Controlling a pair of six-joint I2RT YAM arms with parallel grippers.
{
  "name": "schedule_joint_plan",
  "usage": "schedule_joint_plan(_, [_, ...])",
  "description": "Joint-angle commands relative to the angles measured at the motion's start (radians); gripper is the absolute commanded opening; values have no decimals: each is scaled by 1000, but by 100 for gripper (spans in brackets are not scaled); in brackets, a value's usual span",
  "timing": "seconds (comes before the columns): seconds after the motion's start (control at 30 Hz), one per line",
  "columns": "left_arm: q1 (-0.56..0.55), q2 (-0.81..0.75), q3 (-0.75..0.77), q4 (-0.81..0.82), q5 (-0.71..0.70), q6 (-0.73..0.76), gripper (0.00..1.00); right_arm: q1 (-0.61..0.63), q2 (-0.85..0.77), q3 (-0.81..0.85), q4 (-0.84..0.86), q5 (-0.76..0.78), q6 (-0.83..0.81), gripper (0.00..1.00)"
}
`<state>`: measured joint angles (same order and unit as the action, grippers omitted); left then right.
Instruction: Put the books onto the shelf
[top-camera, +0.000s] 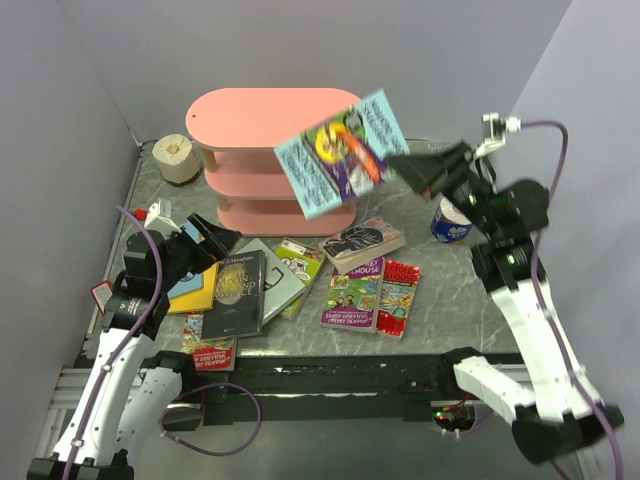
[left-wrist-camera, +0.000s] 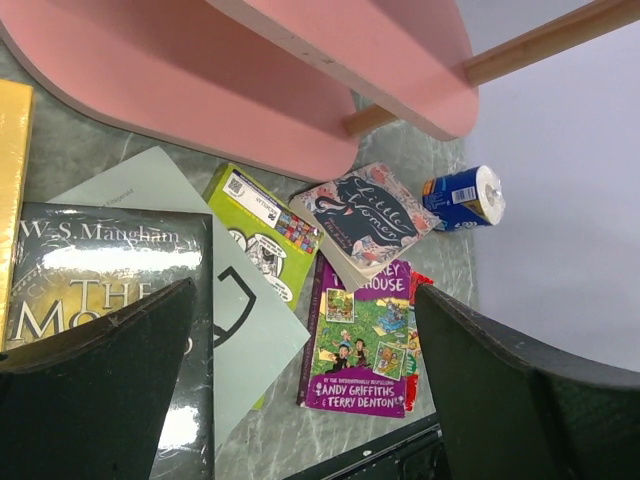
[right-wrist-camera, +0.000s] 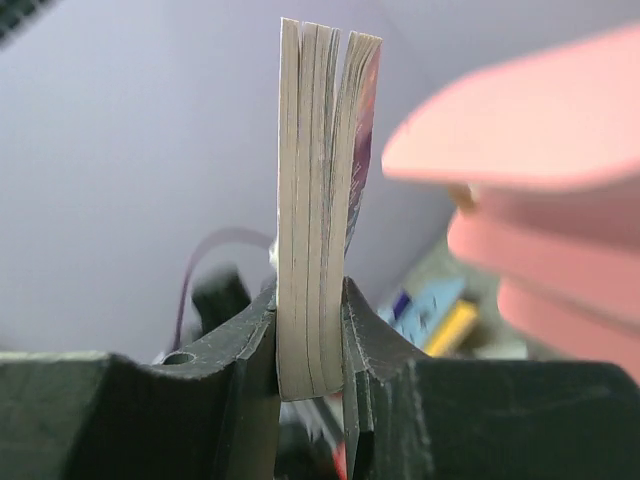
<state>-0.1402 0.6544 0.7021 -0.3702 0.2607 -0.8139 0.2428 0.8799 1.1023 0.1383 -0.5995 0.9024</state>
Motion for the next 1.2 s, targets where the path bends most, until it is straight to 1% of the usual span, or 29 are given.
schedule_joint_plan(0.0, [-1,-18,43,-10,-23,-1,96,4,198,148,225,181,151,0])
schedule_joint_plan(0.03, [-1,-18,43,-7,-20,-7,96,3,238,165,300,199,176,0])
schedule_joint_plan(0.07, [-1,-22,42,-1,-15,-10,96,0,319,191,319,210,205,0])
schedule_joint_plan(0.1, [-1,-25,39,16,-15,-19,96,-3,362,262,319,224,222,0])
schedule_joint_plan(0.13, [-1,-30,39,20,-12,-25,96,-4,405,295,355,225,237,0])
schedule_joint_plan(0.17, [-1,-35,39,27,-12,-27,96,-2,486,326,368,228,263,0])
schedule_joint_plan(0.2, [-1,-33,39,31,-14,-31,96,-2,529,412,348,216,273,0])
schedule_joint_plan(0.23, [-1,-32,45,33,-15,-31,96,0,613,471,302,205,267,0])
schedule_joint_plan(0.27, [-1,-30,48,31,-21,-31,96,9,655,523,215,192,247,0])
schedule_joint_plan(0.3, [-1,-30,50,34,-21,-33,96,12,688,603,174,182,231,0])
schedule_joint_plan(0.33, [-1,-30,50,36,-23,-30,96,18,744,645,121,163,198,0])
schedule_joint_plan(0.37, [-1,-30,51,37,-24,-30,96,18,766,678,24,146,187,0])
schedule_joint_plan(0.4, [-1,-32,51,39,-28,-30,96,23,778,697,3,129,176,1])
schedule_joint_plan(0.43, [1,-32,53,40,-29,-30,96,27,780,689,-12,109,149,16])
schedule_joint_plan(0.5, [-1,-26,54,42,-37,-24,96,45,763,636,-41,107,112,30])
schedule_joint_plan(0.53, [-1,-25,57,43,-37,-22,96,50,742,619,-58,113,69,46])
schedule_joint_plan(0.6, [1,-16,59,51,-40,-16,96,56,722,573,-94,127,40,56])
schedule_joint_plan(0.63, [-1,-10,60,53,-46,-13,96,56,705,558,-103,126,18,67])
schedule_joint_plan(0.7, [-1,4,60,69,-44,-11,96,56,694,554,-158,141,-14,73])
schedule_joint_plan(0.73, [1,8,62,74,-49,-10,96,58,686,562,-217,150,-63,78])
schedule_joint_plan(0.87, [-1,39,86,86,-64,-8,96,58,665,629,-405,225,-190,84])
schedule_joint_plan(0.9, [-1,50,97,89,-72,-5,96,56,657,655,-442,271,-212,84])
schedule_joint_plan(0.93, [-1,56,124,88,-93,-1,96,58,645,672,-510,296,-256,87])
schedule_joint_plan(1.0, [-1,74,184,99,-116,21,96,59,633,723,-572,369,-304,89])
schedule_joint_plan(1.07, [-1,89,227,111,-136,39,96,59,625,776,-656,408,-364,90])
schedule_joint_plan(1.1, [-1,108,272,114,-138,41,96,61,625,792,-675,452,-382,90])
schedule_joint_plan(1.17, [-1,146,319,123,-150,39,96,61,616,798,-668,474,-414,89])
